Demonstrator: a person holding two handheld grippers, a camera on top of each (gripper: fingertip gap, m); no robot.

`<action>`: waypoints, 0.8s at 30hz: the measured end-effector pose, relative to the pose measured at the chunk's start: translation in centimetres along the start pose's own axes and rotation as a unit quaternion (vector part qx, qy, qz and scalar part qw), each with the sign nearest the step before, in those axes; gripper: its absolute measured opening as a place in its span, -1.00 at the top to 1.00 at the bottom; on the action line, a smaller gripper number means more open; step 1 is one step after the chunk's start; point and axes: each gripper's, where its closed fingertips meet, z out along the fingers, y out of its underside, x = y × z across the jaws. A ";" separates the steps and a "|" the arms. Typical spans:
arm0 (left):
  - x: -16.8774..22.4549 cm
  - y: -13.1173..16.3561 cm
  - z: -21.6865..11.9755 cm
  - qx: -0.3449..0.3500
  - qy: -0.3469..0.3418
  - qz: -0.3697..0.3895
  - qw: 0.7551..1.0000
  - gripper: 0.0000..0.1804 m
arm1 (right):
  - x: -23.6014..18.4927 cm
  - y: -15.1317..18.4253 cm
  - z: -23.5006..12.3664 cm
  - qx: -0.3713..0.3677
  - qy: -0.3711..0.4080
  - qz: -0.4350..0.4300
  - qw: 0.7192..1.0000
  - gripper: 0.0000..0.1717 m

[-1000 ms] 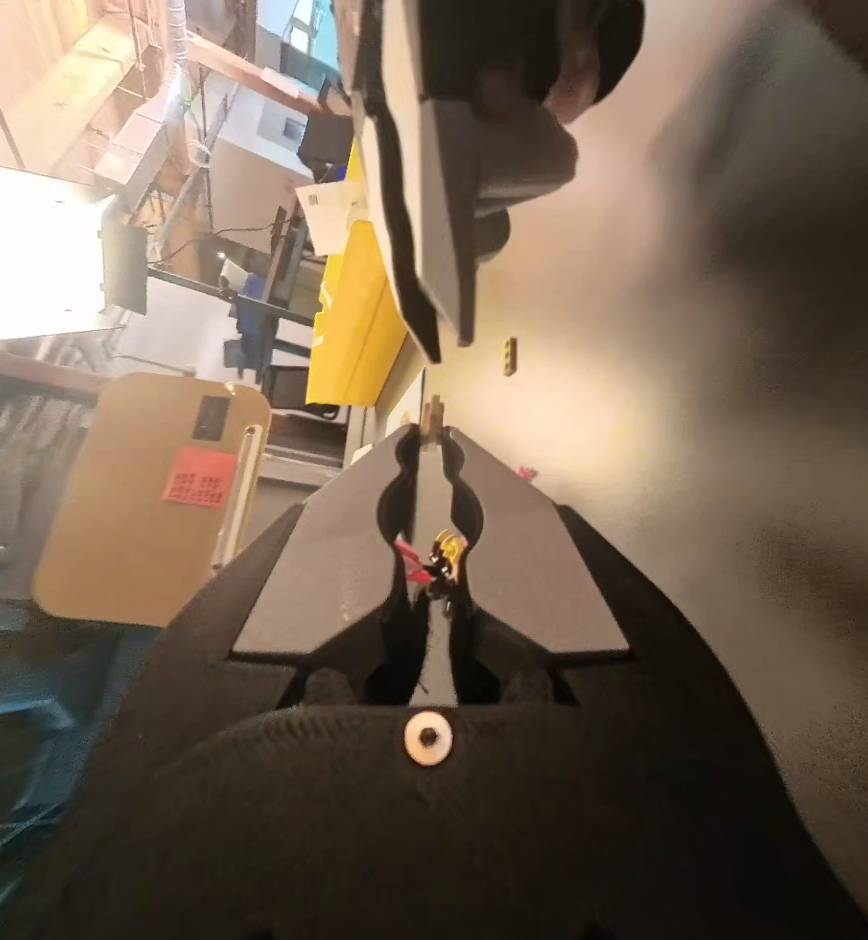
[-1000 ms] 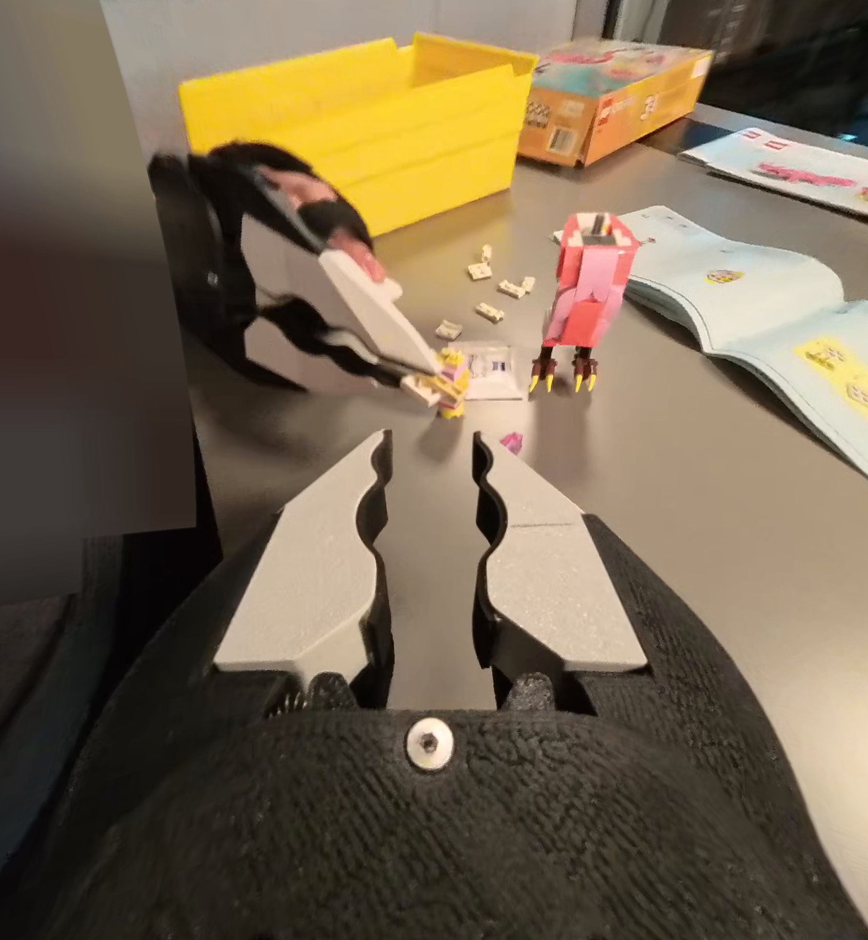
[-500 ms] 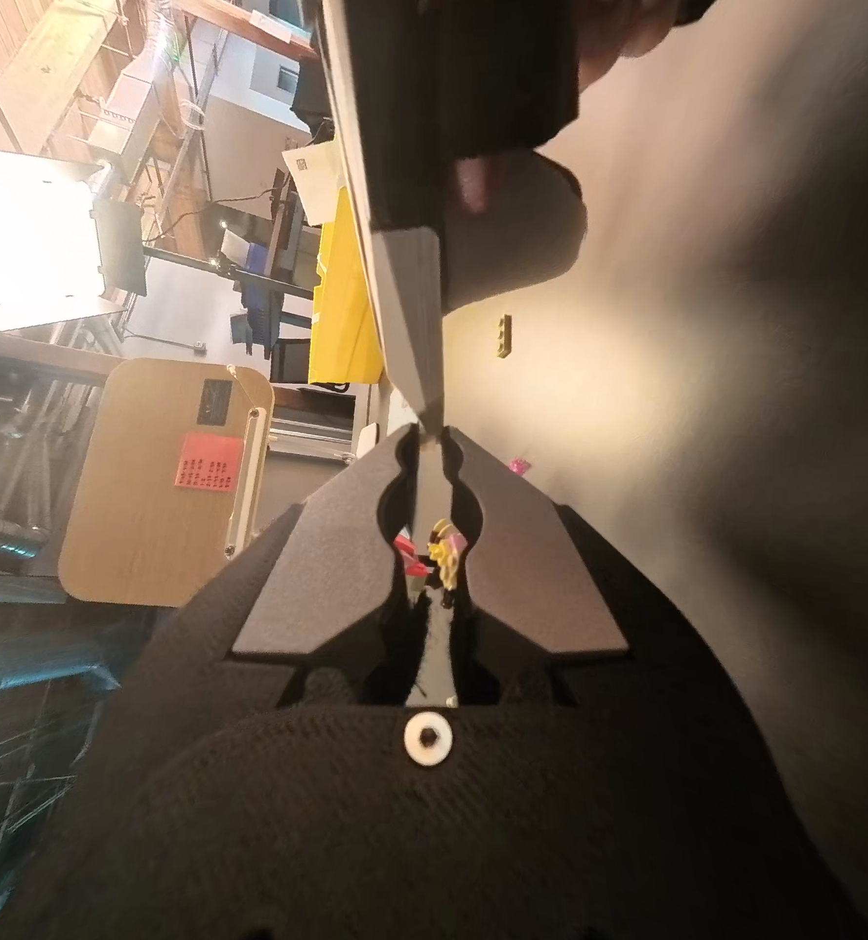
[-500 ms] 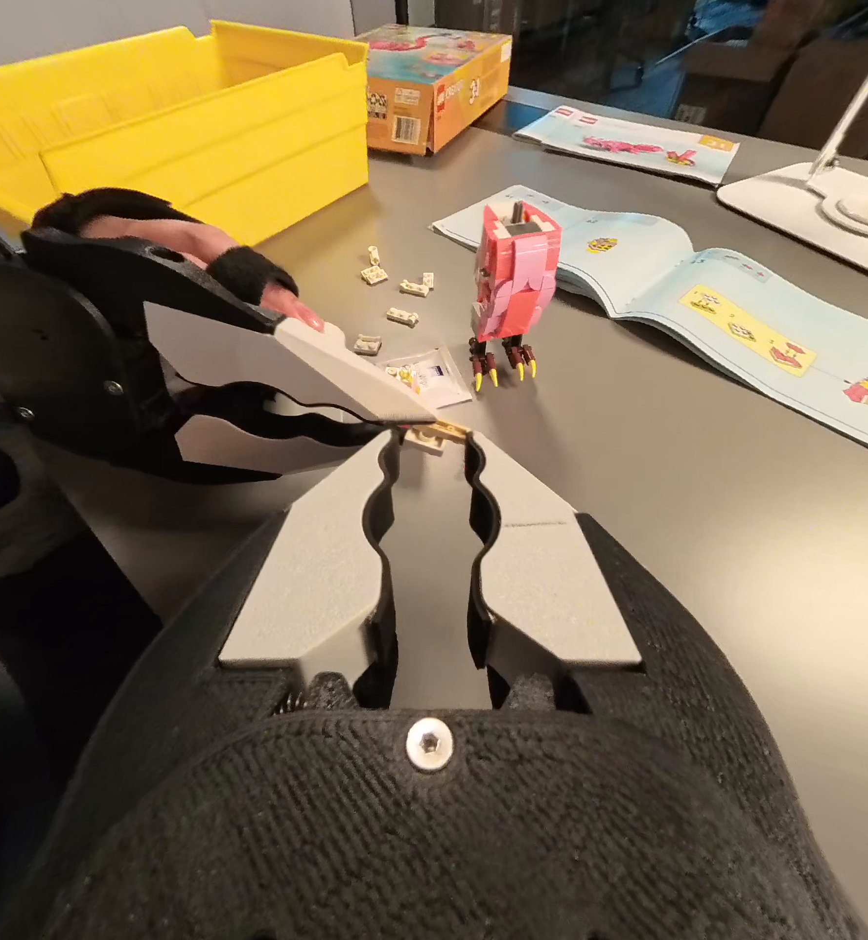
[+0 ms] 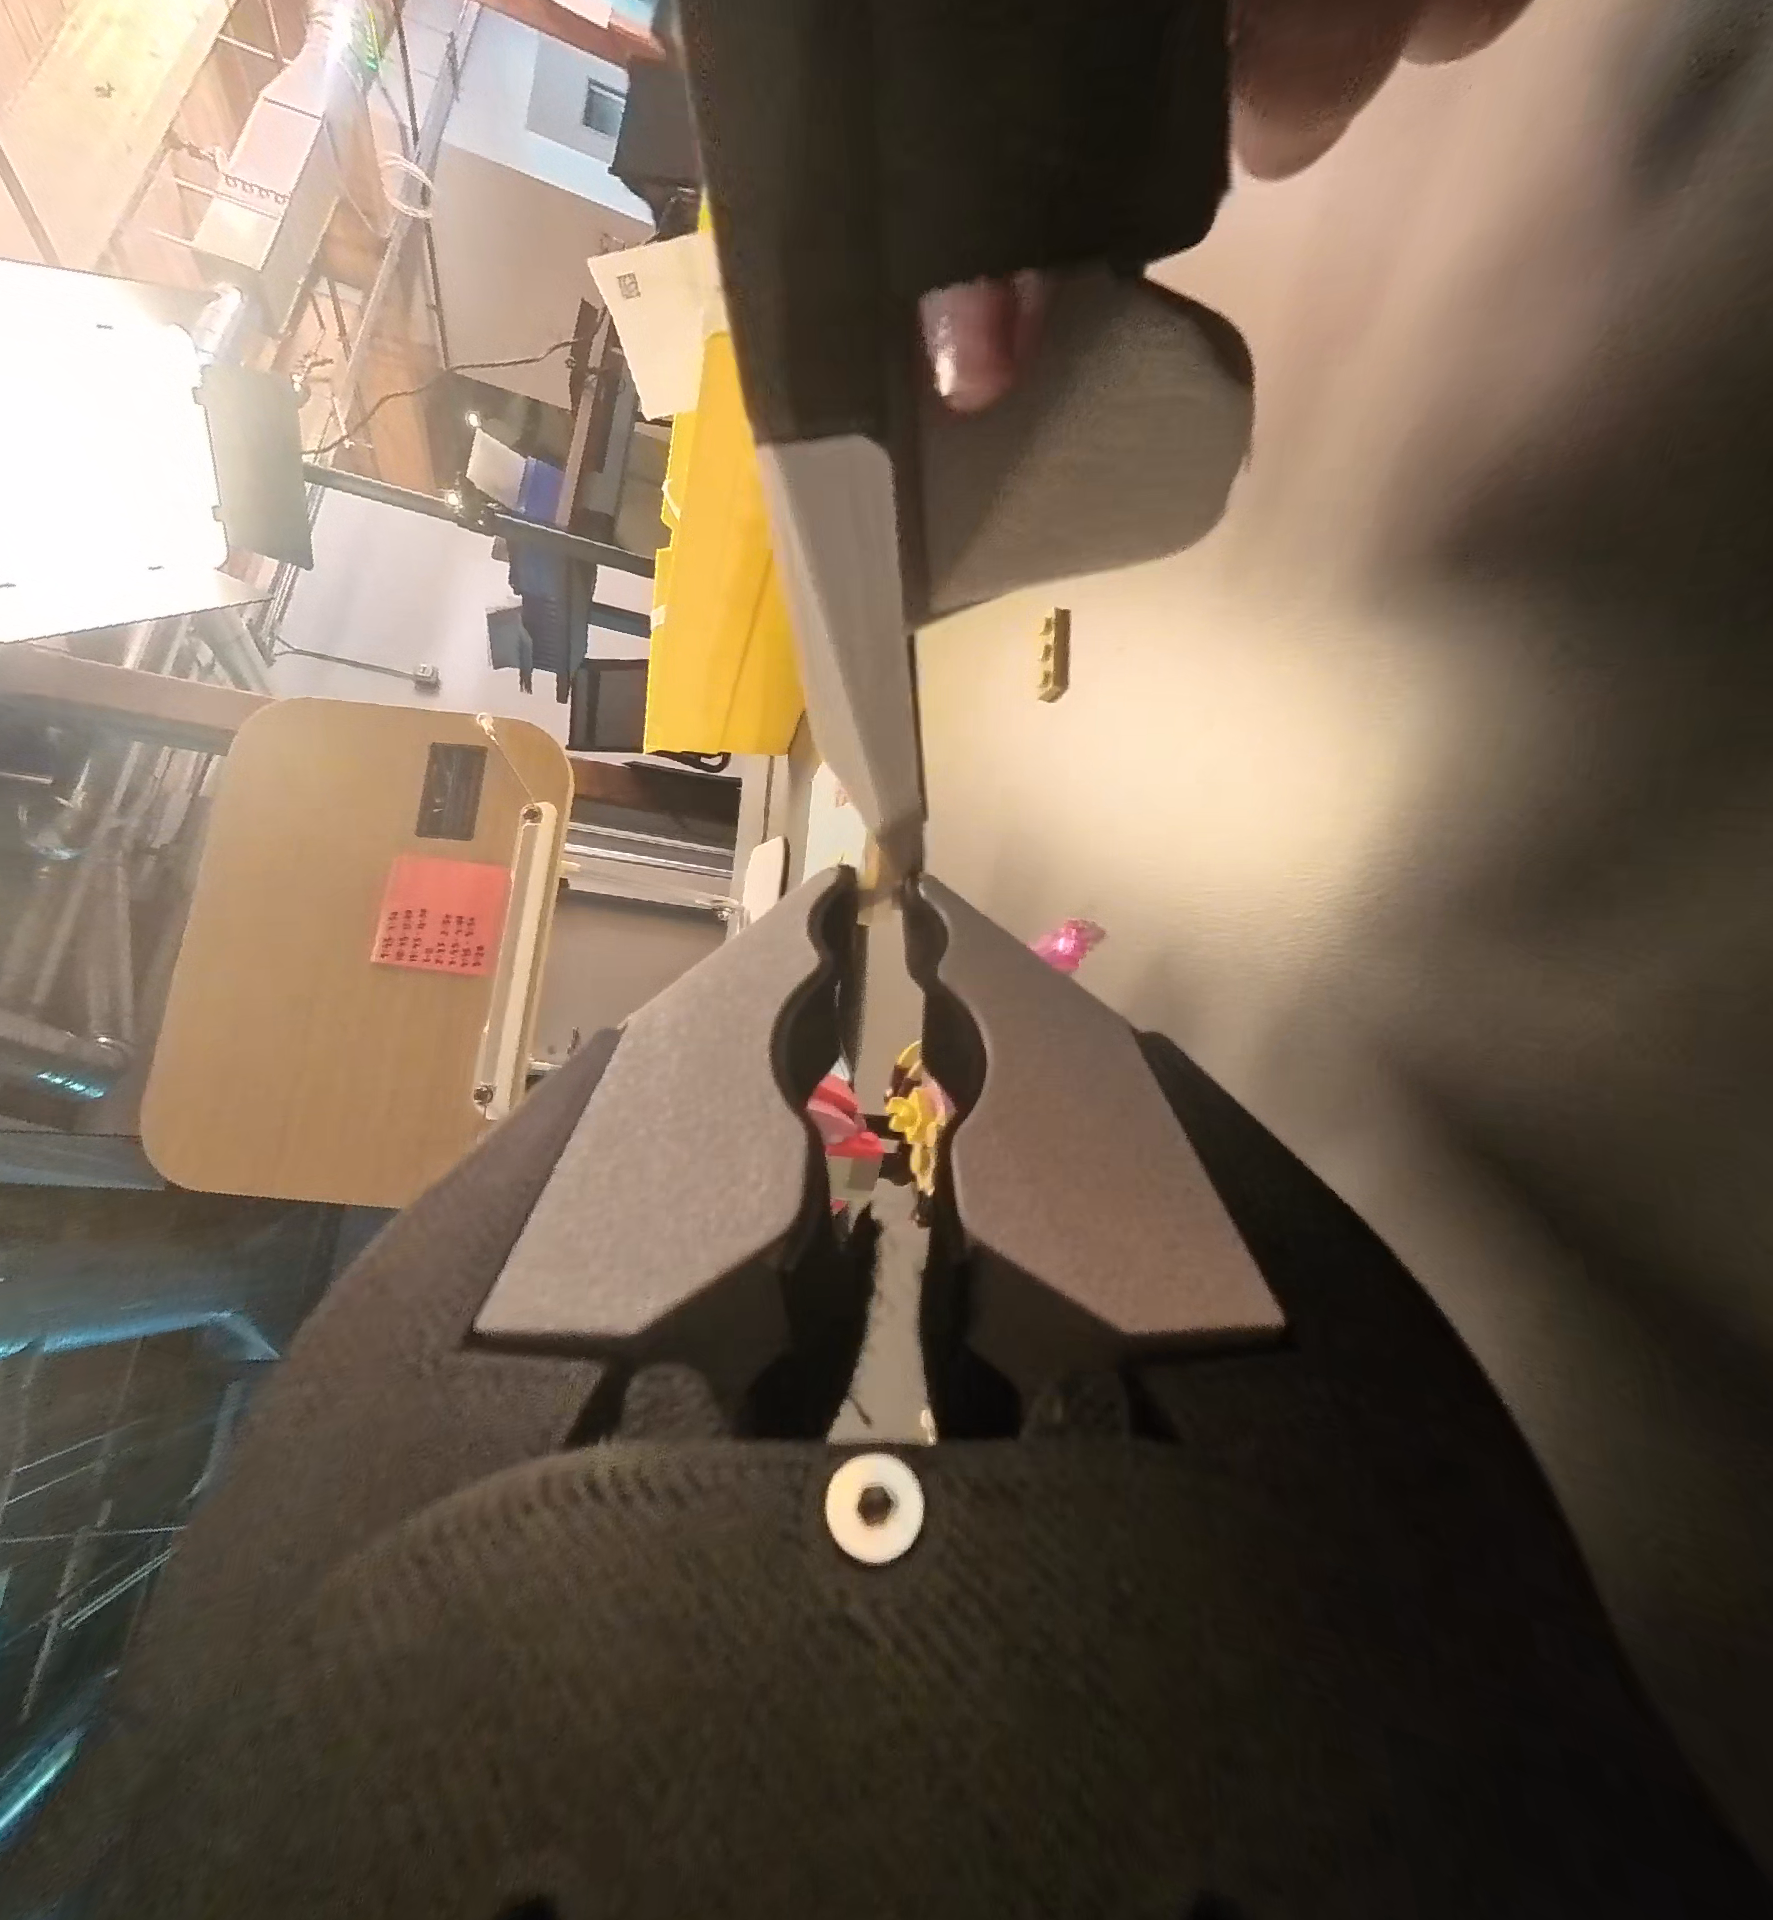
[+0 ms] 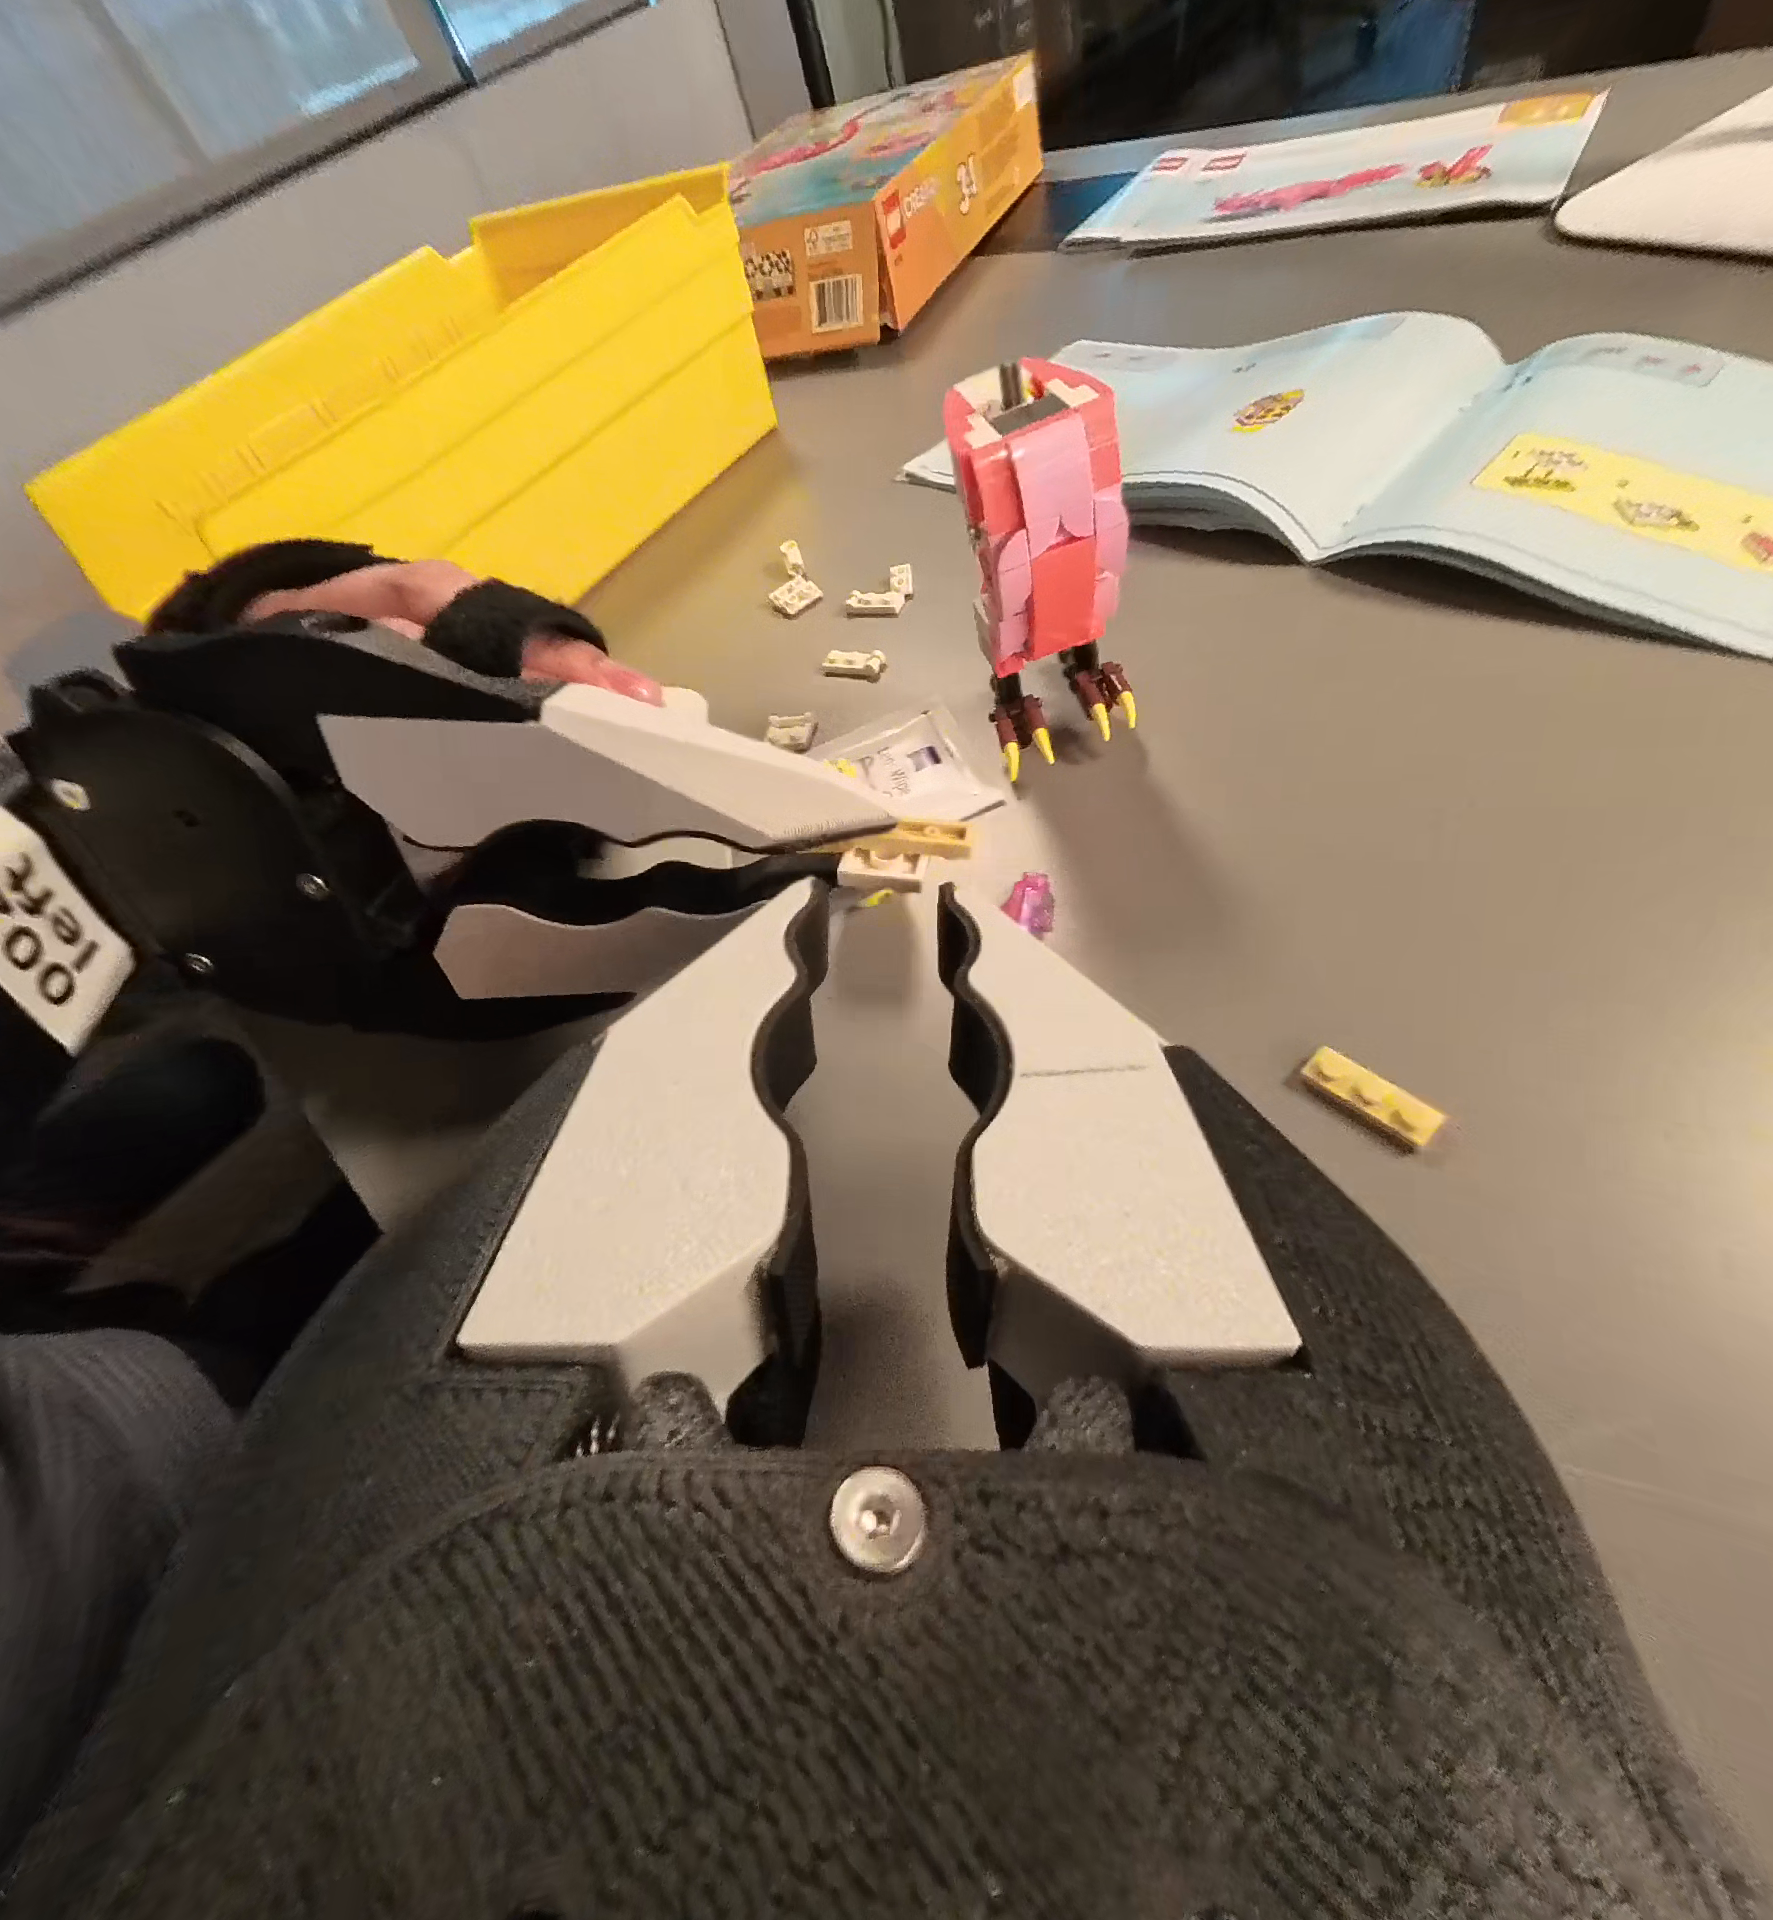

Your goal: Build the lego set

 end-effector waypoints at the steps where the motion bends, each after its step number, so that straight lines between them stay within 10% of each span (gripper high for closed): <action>1: 0.0 0.0 0.0 0.001 0.000 0.001 1.000 0.93 | 0.0 0.0 0.0 0.003 -0.008 0.015 1.000 0.78; 24: -0.6 -2.0 -1.0 0.098 0.027 -0.118 0.988 0.74 | -1.4 -1.3 -2.0 0.019 -0.146 -0.011 0.989 0.83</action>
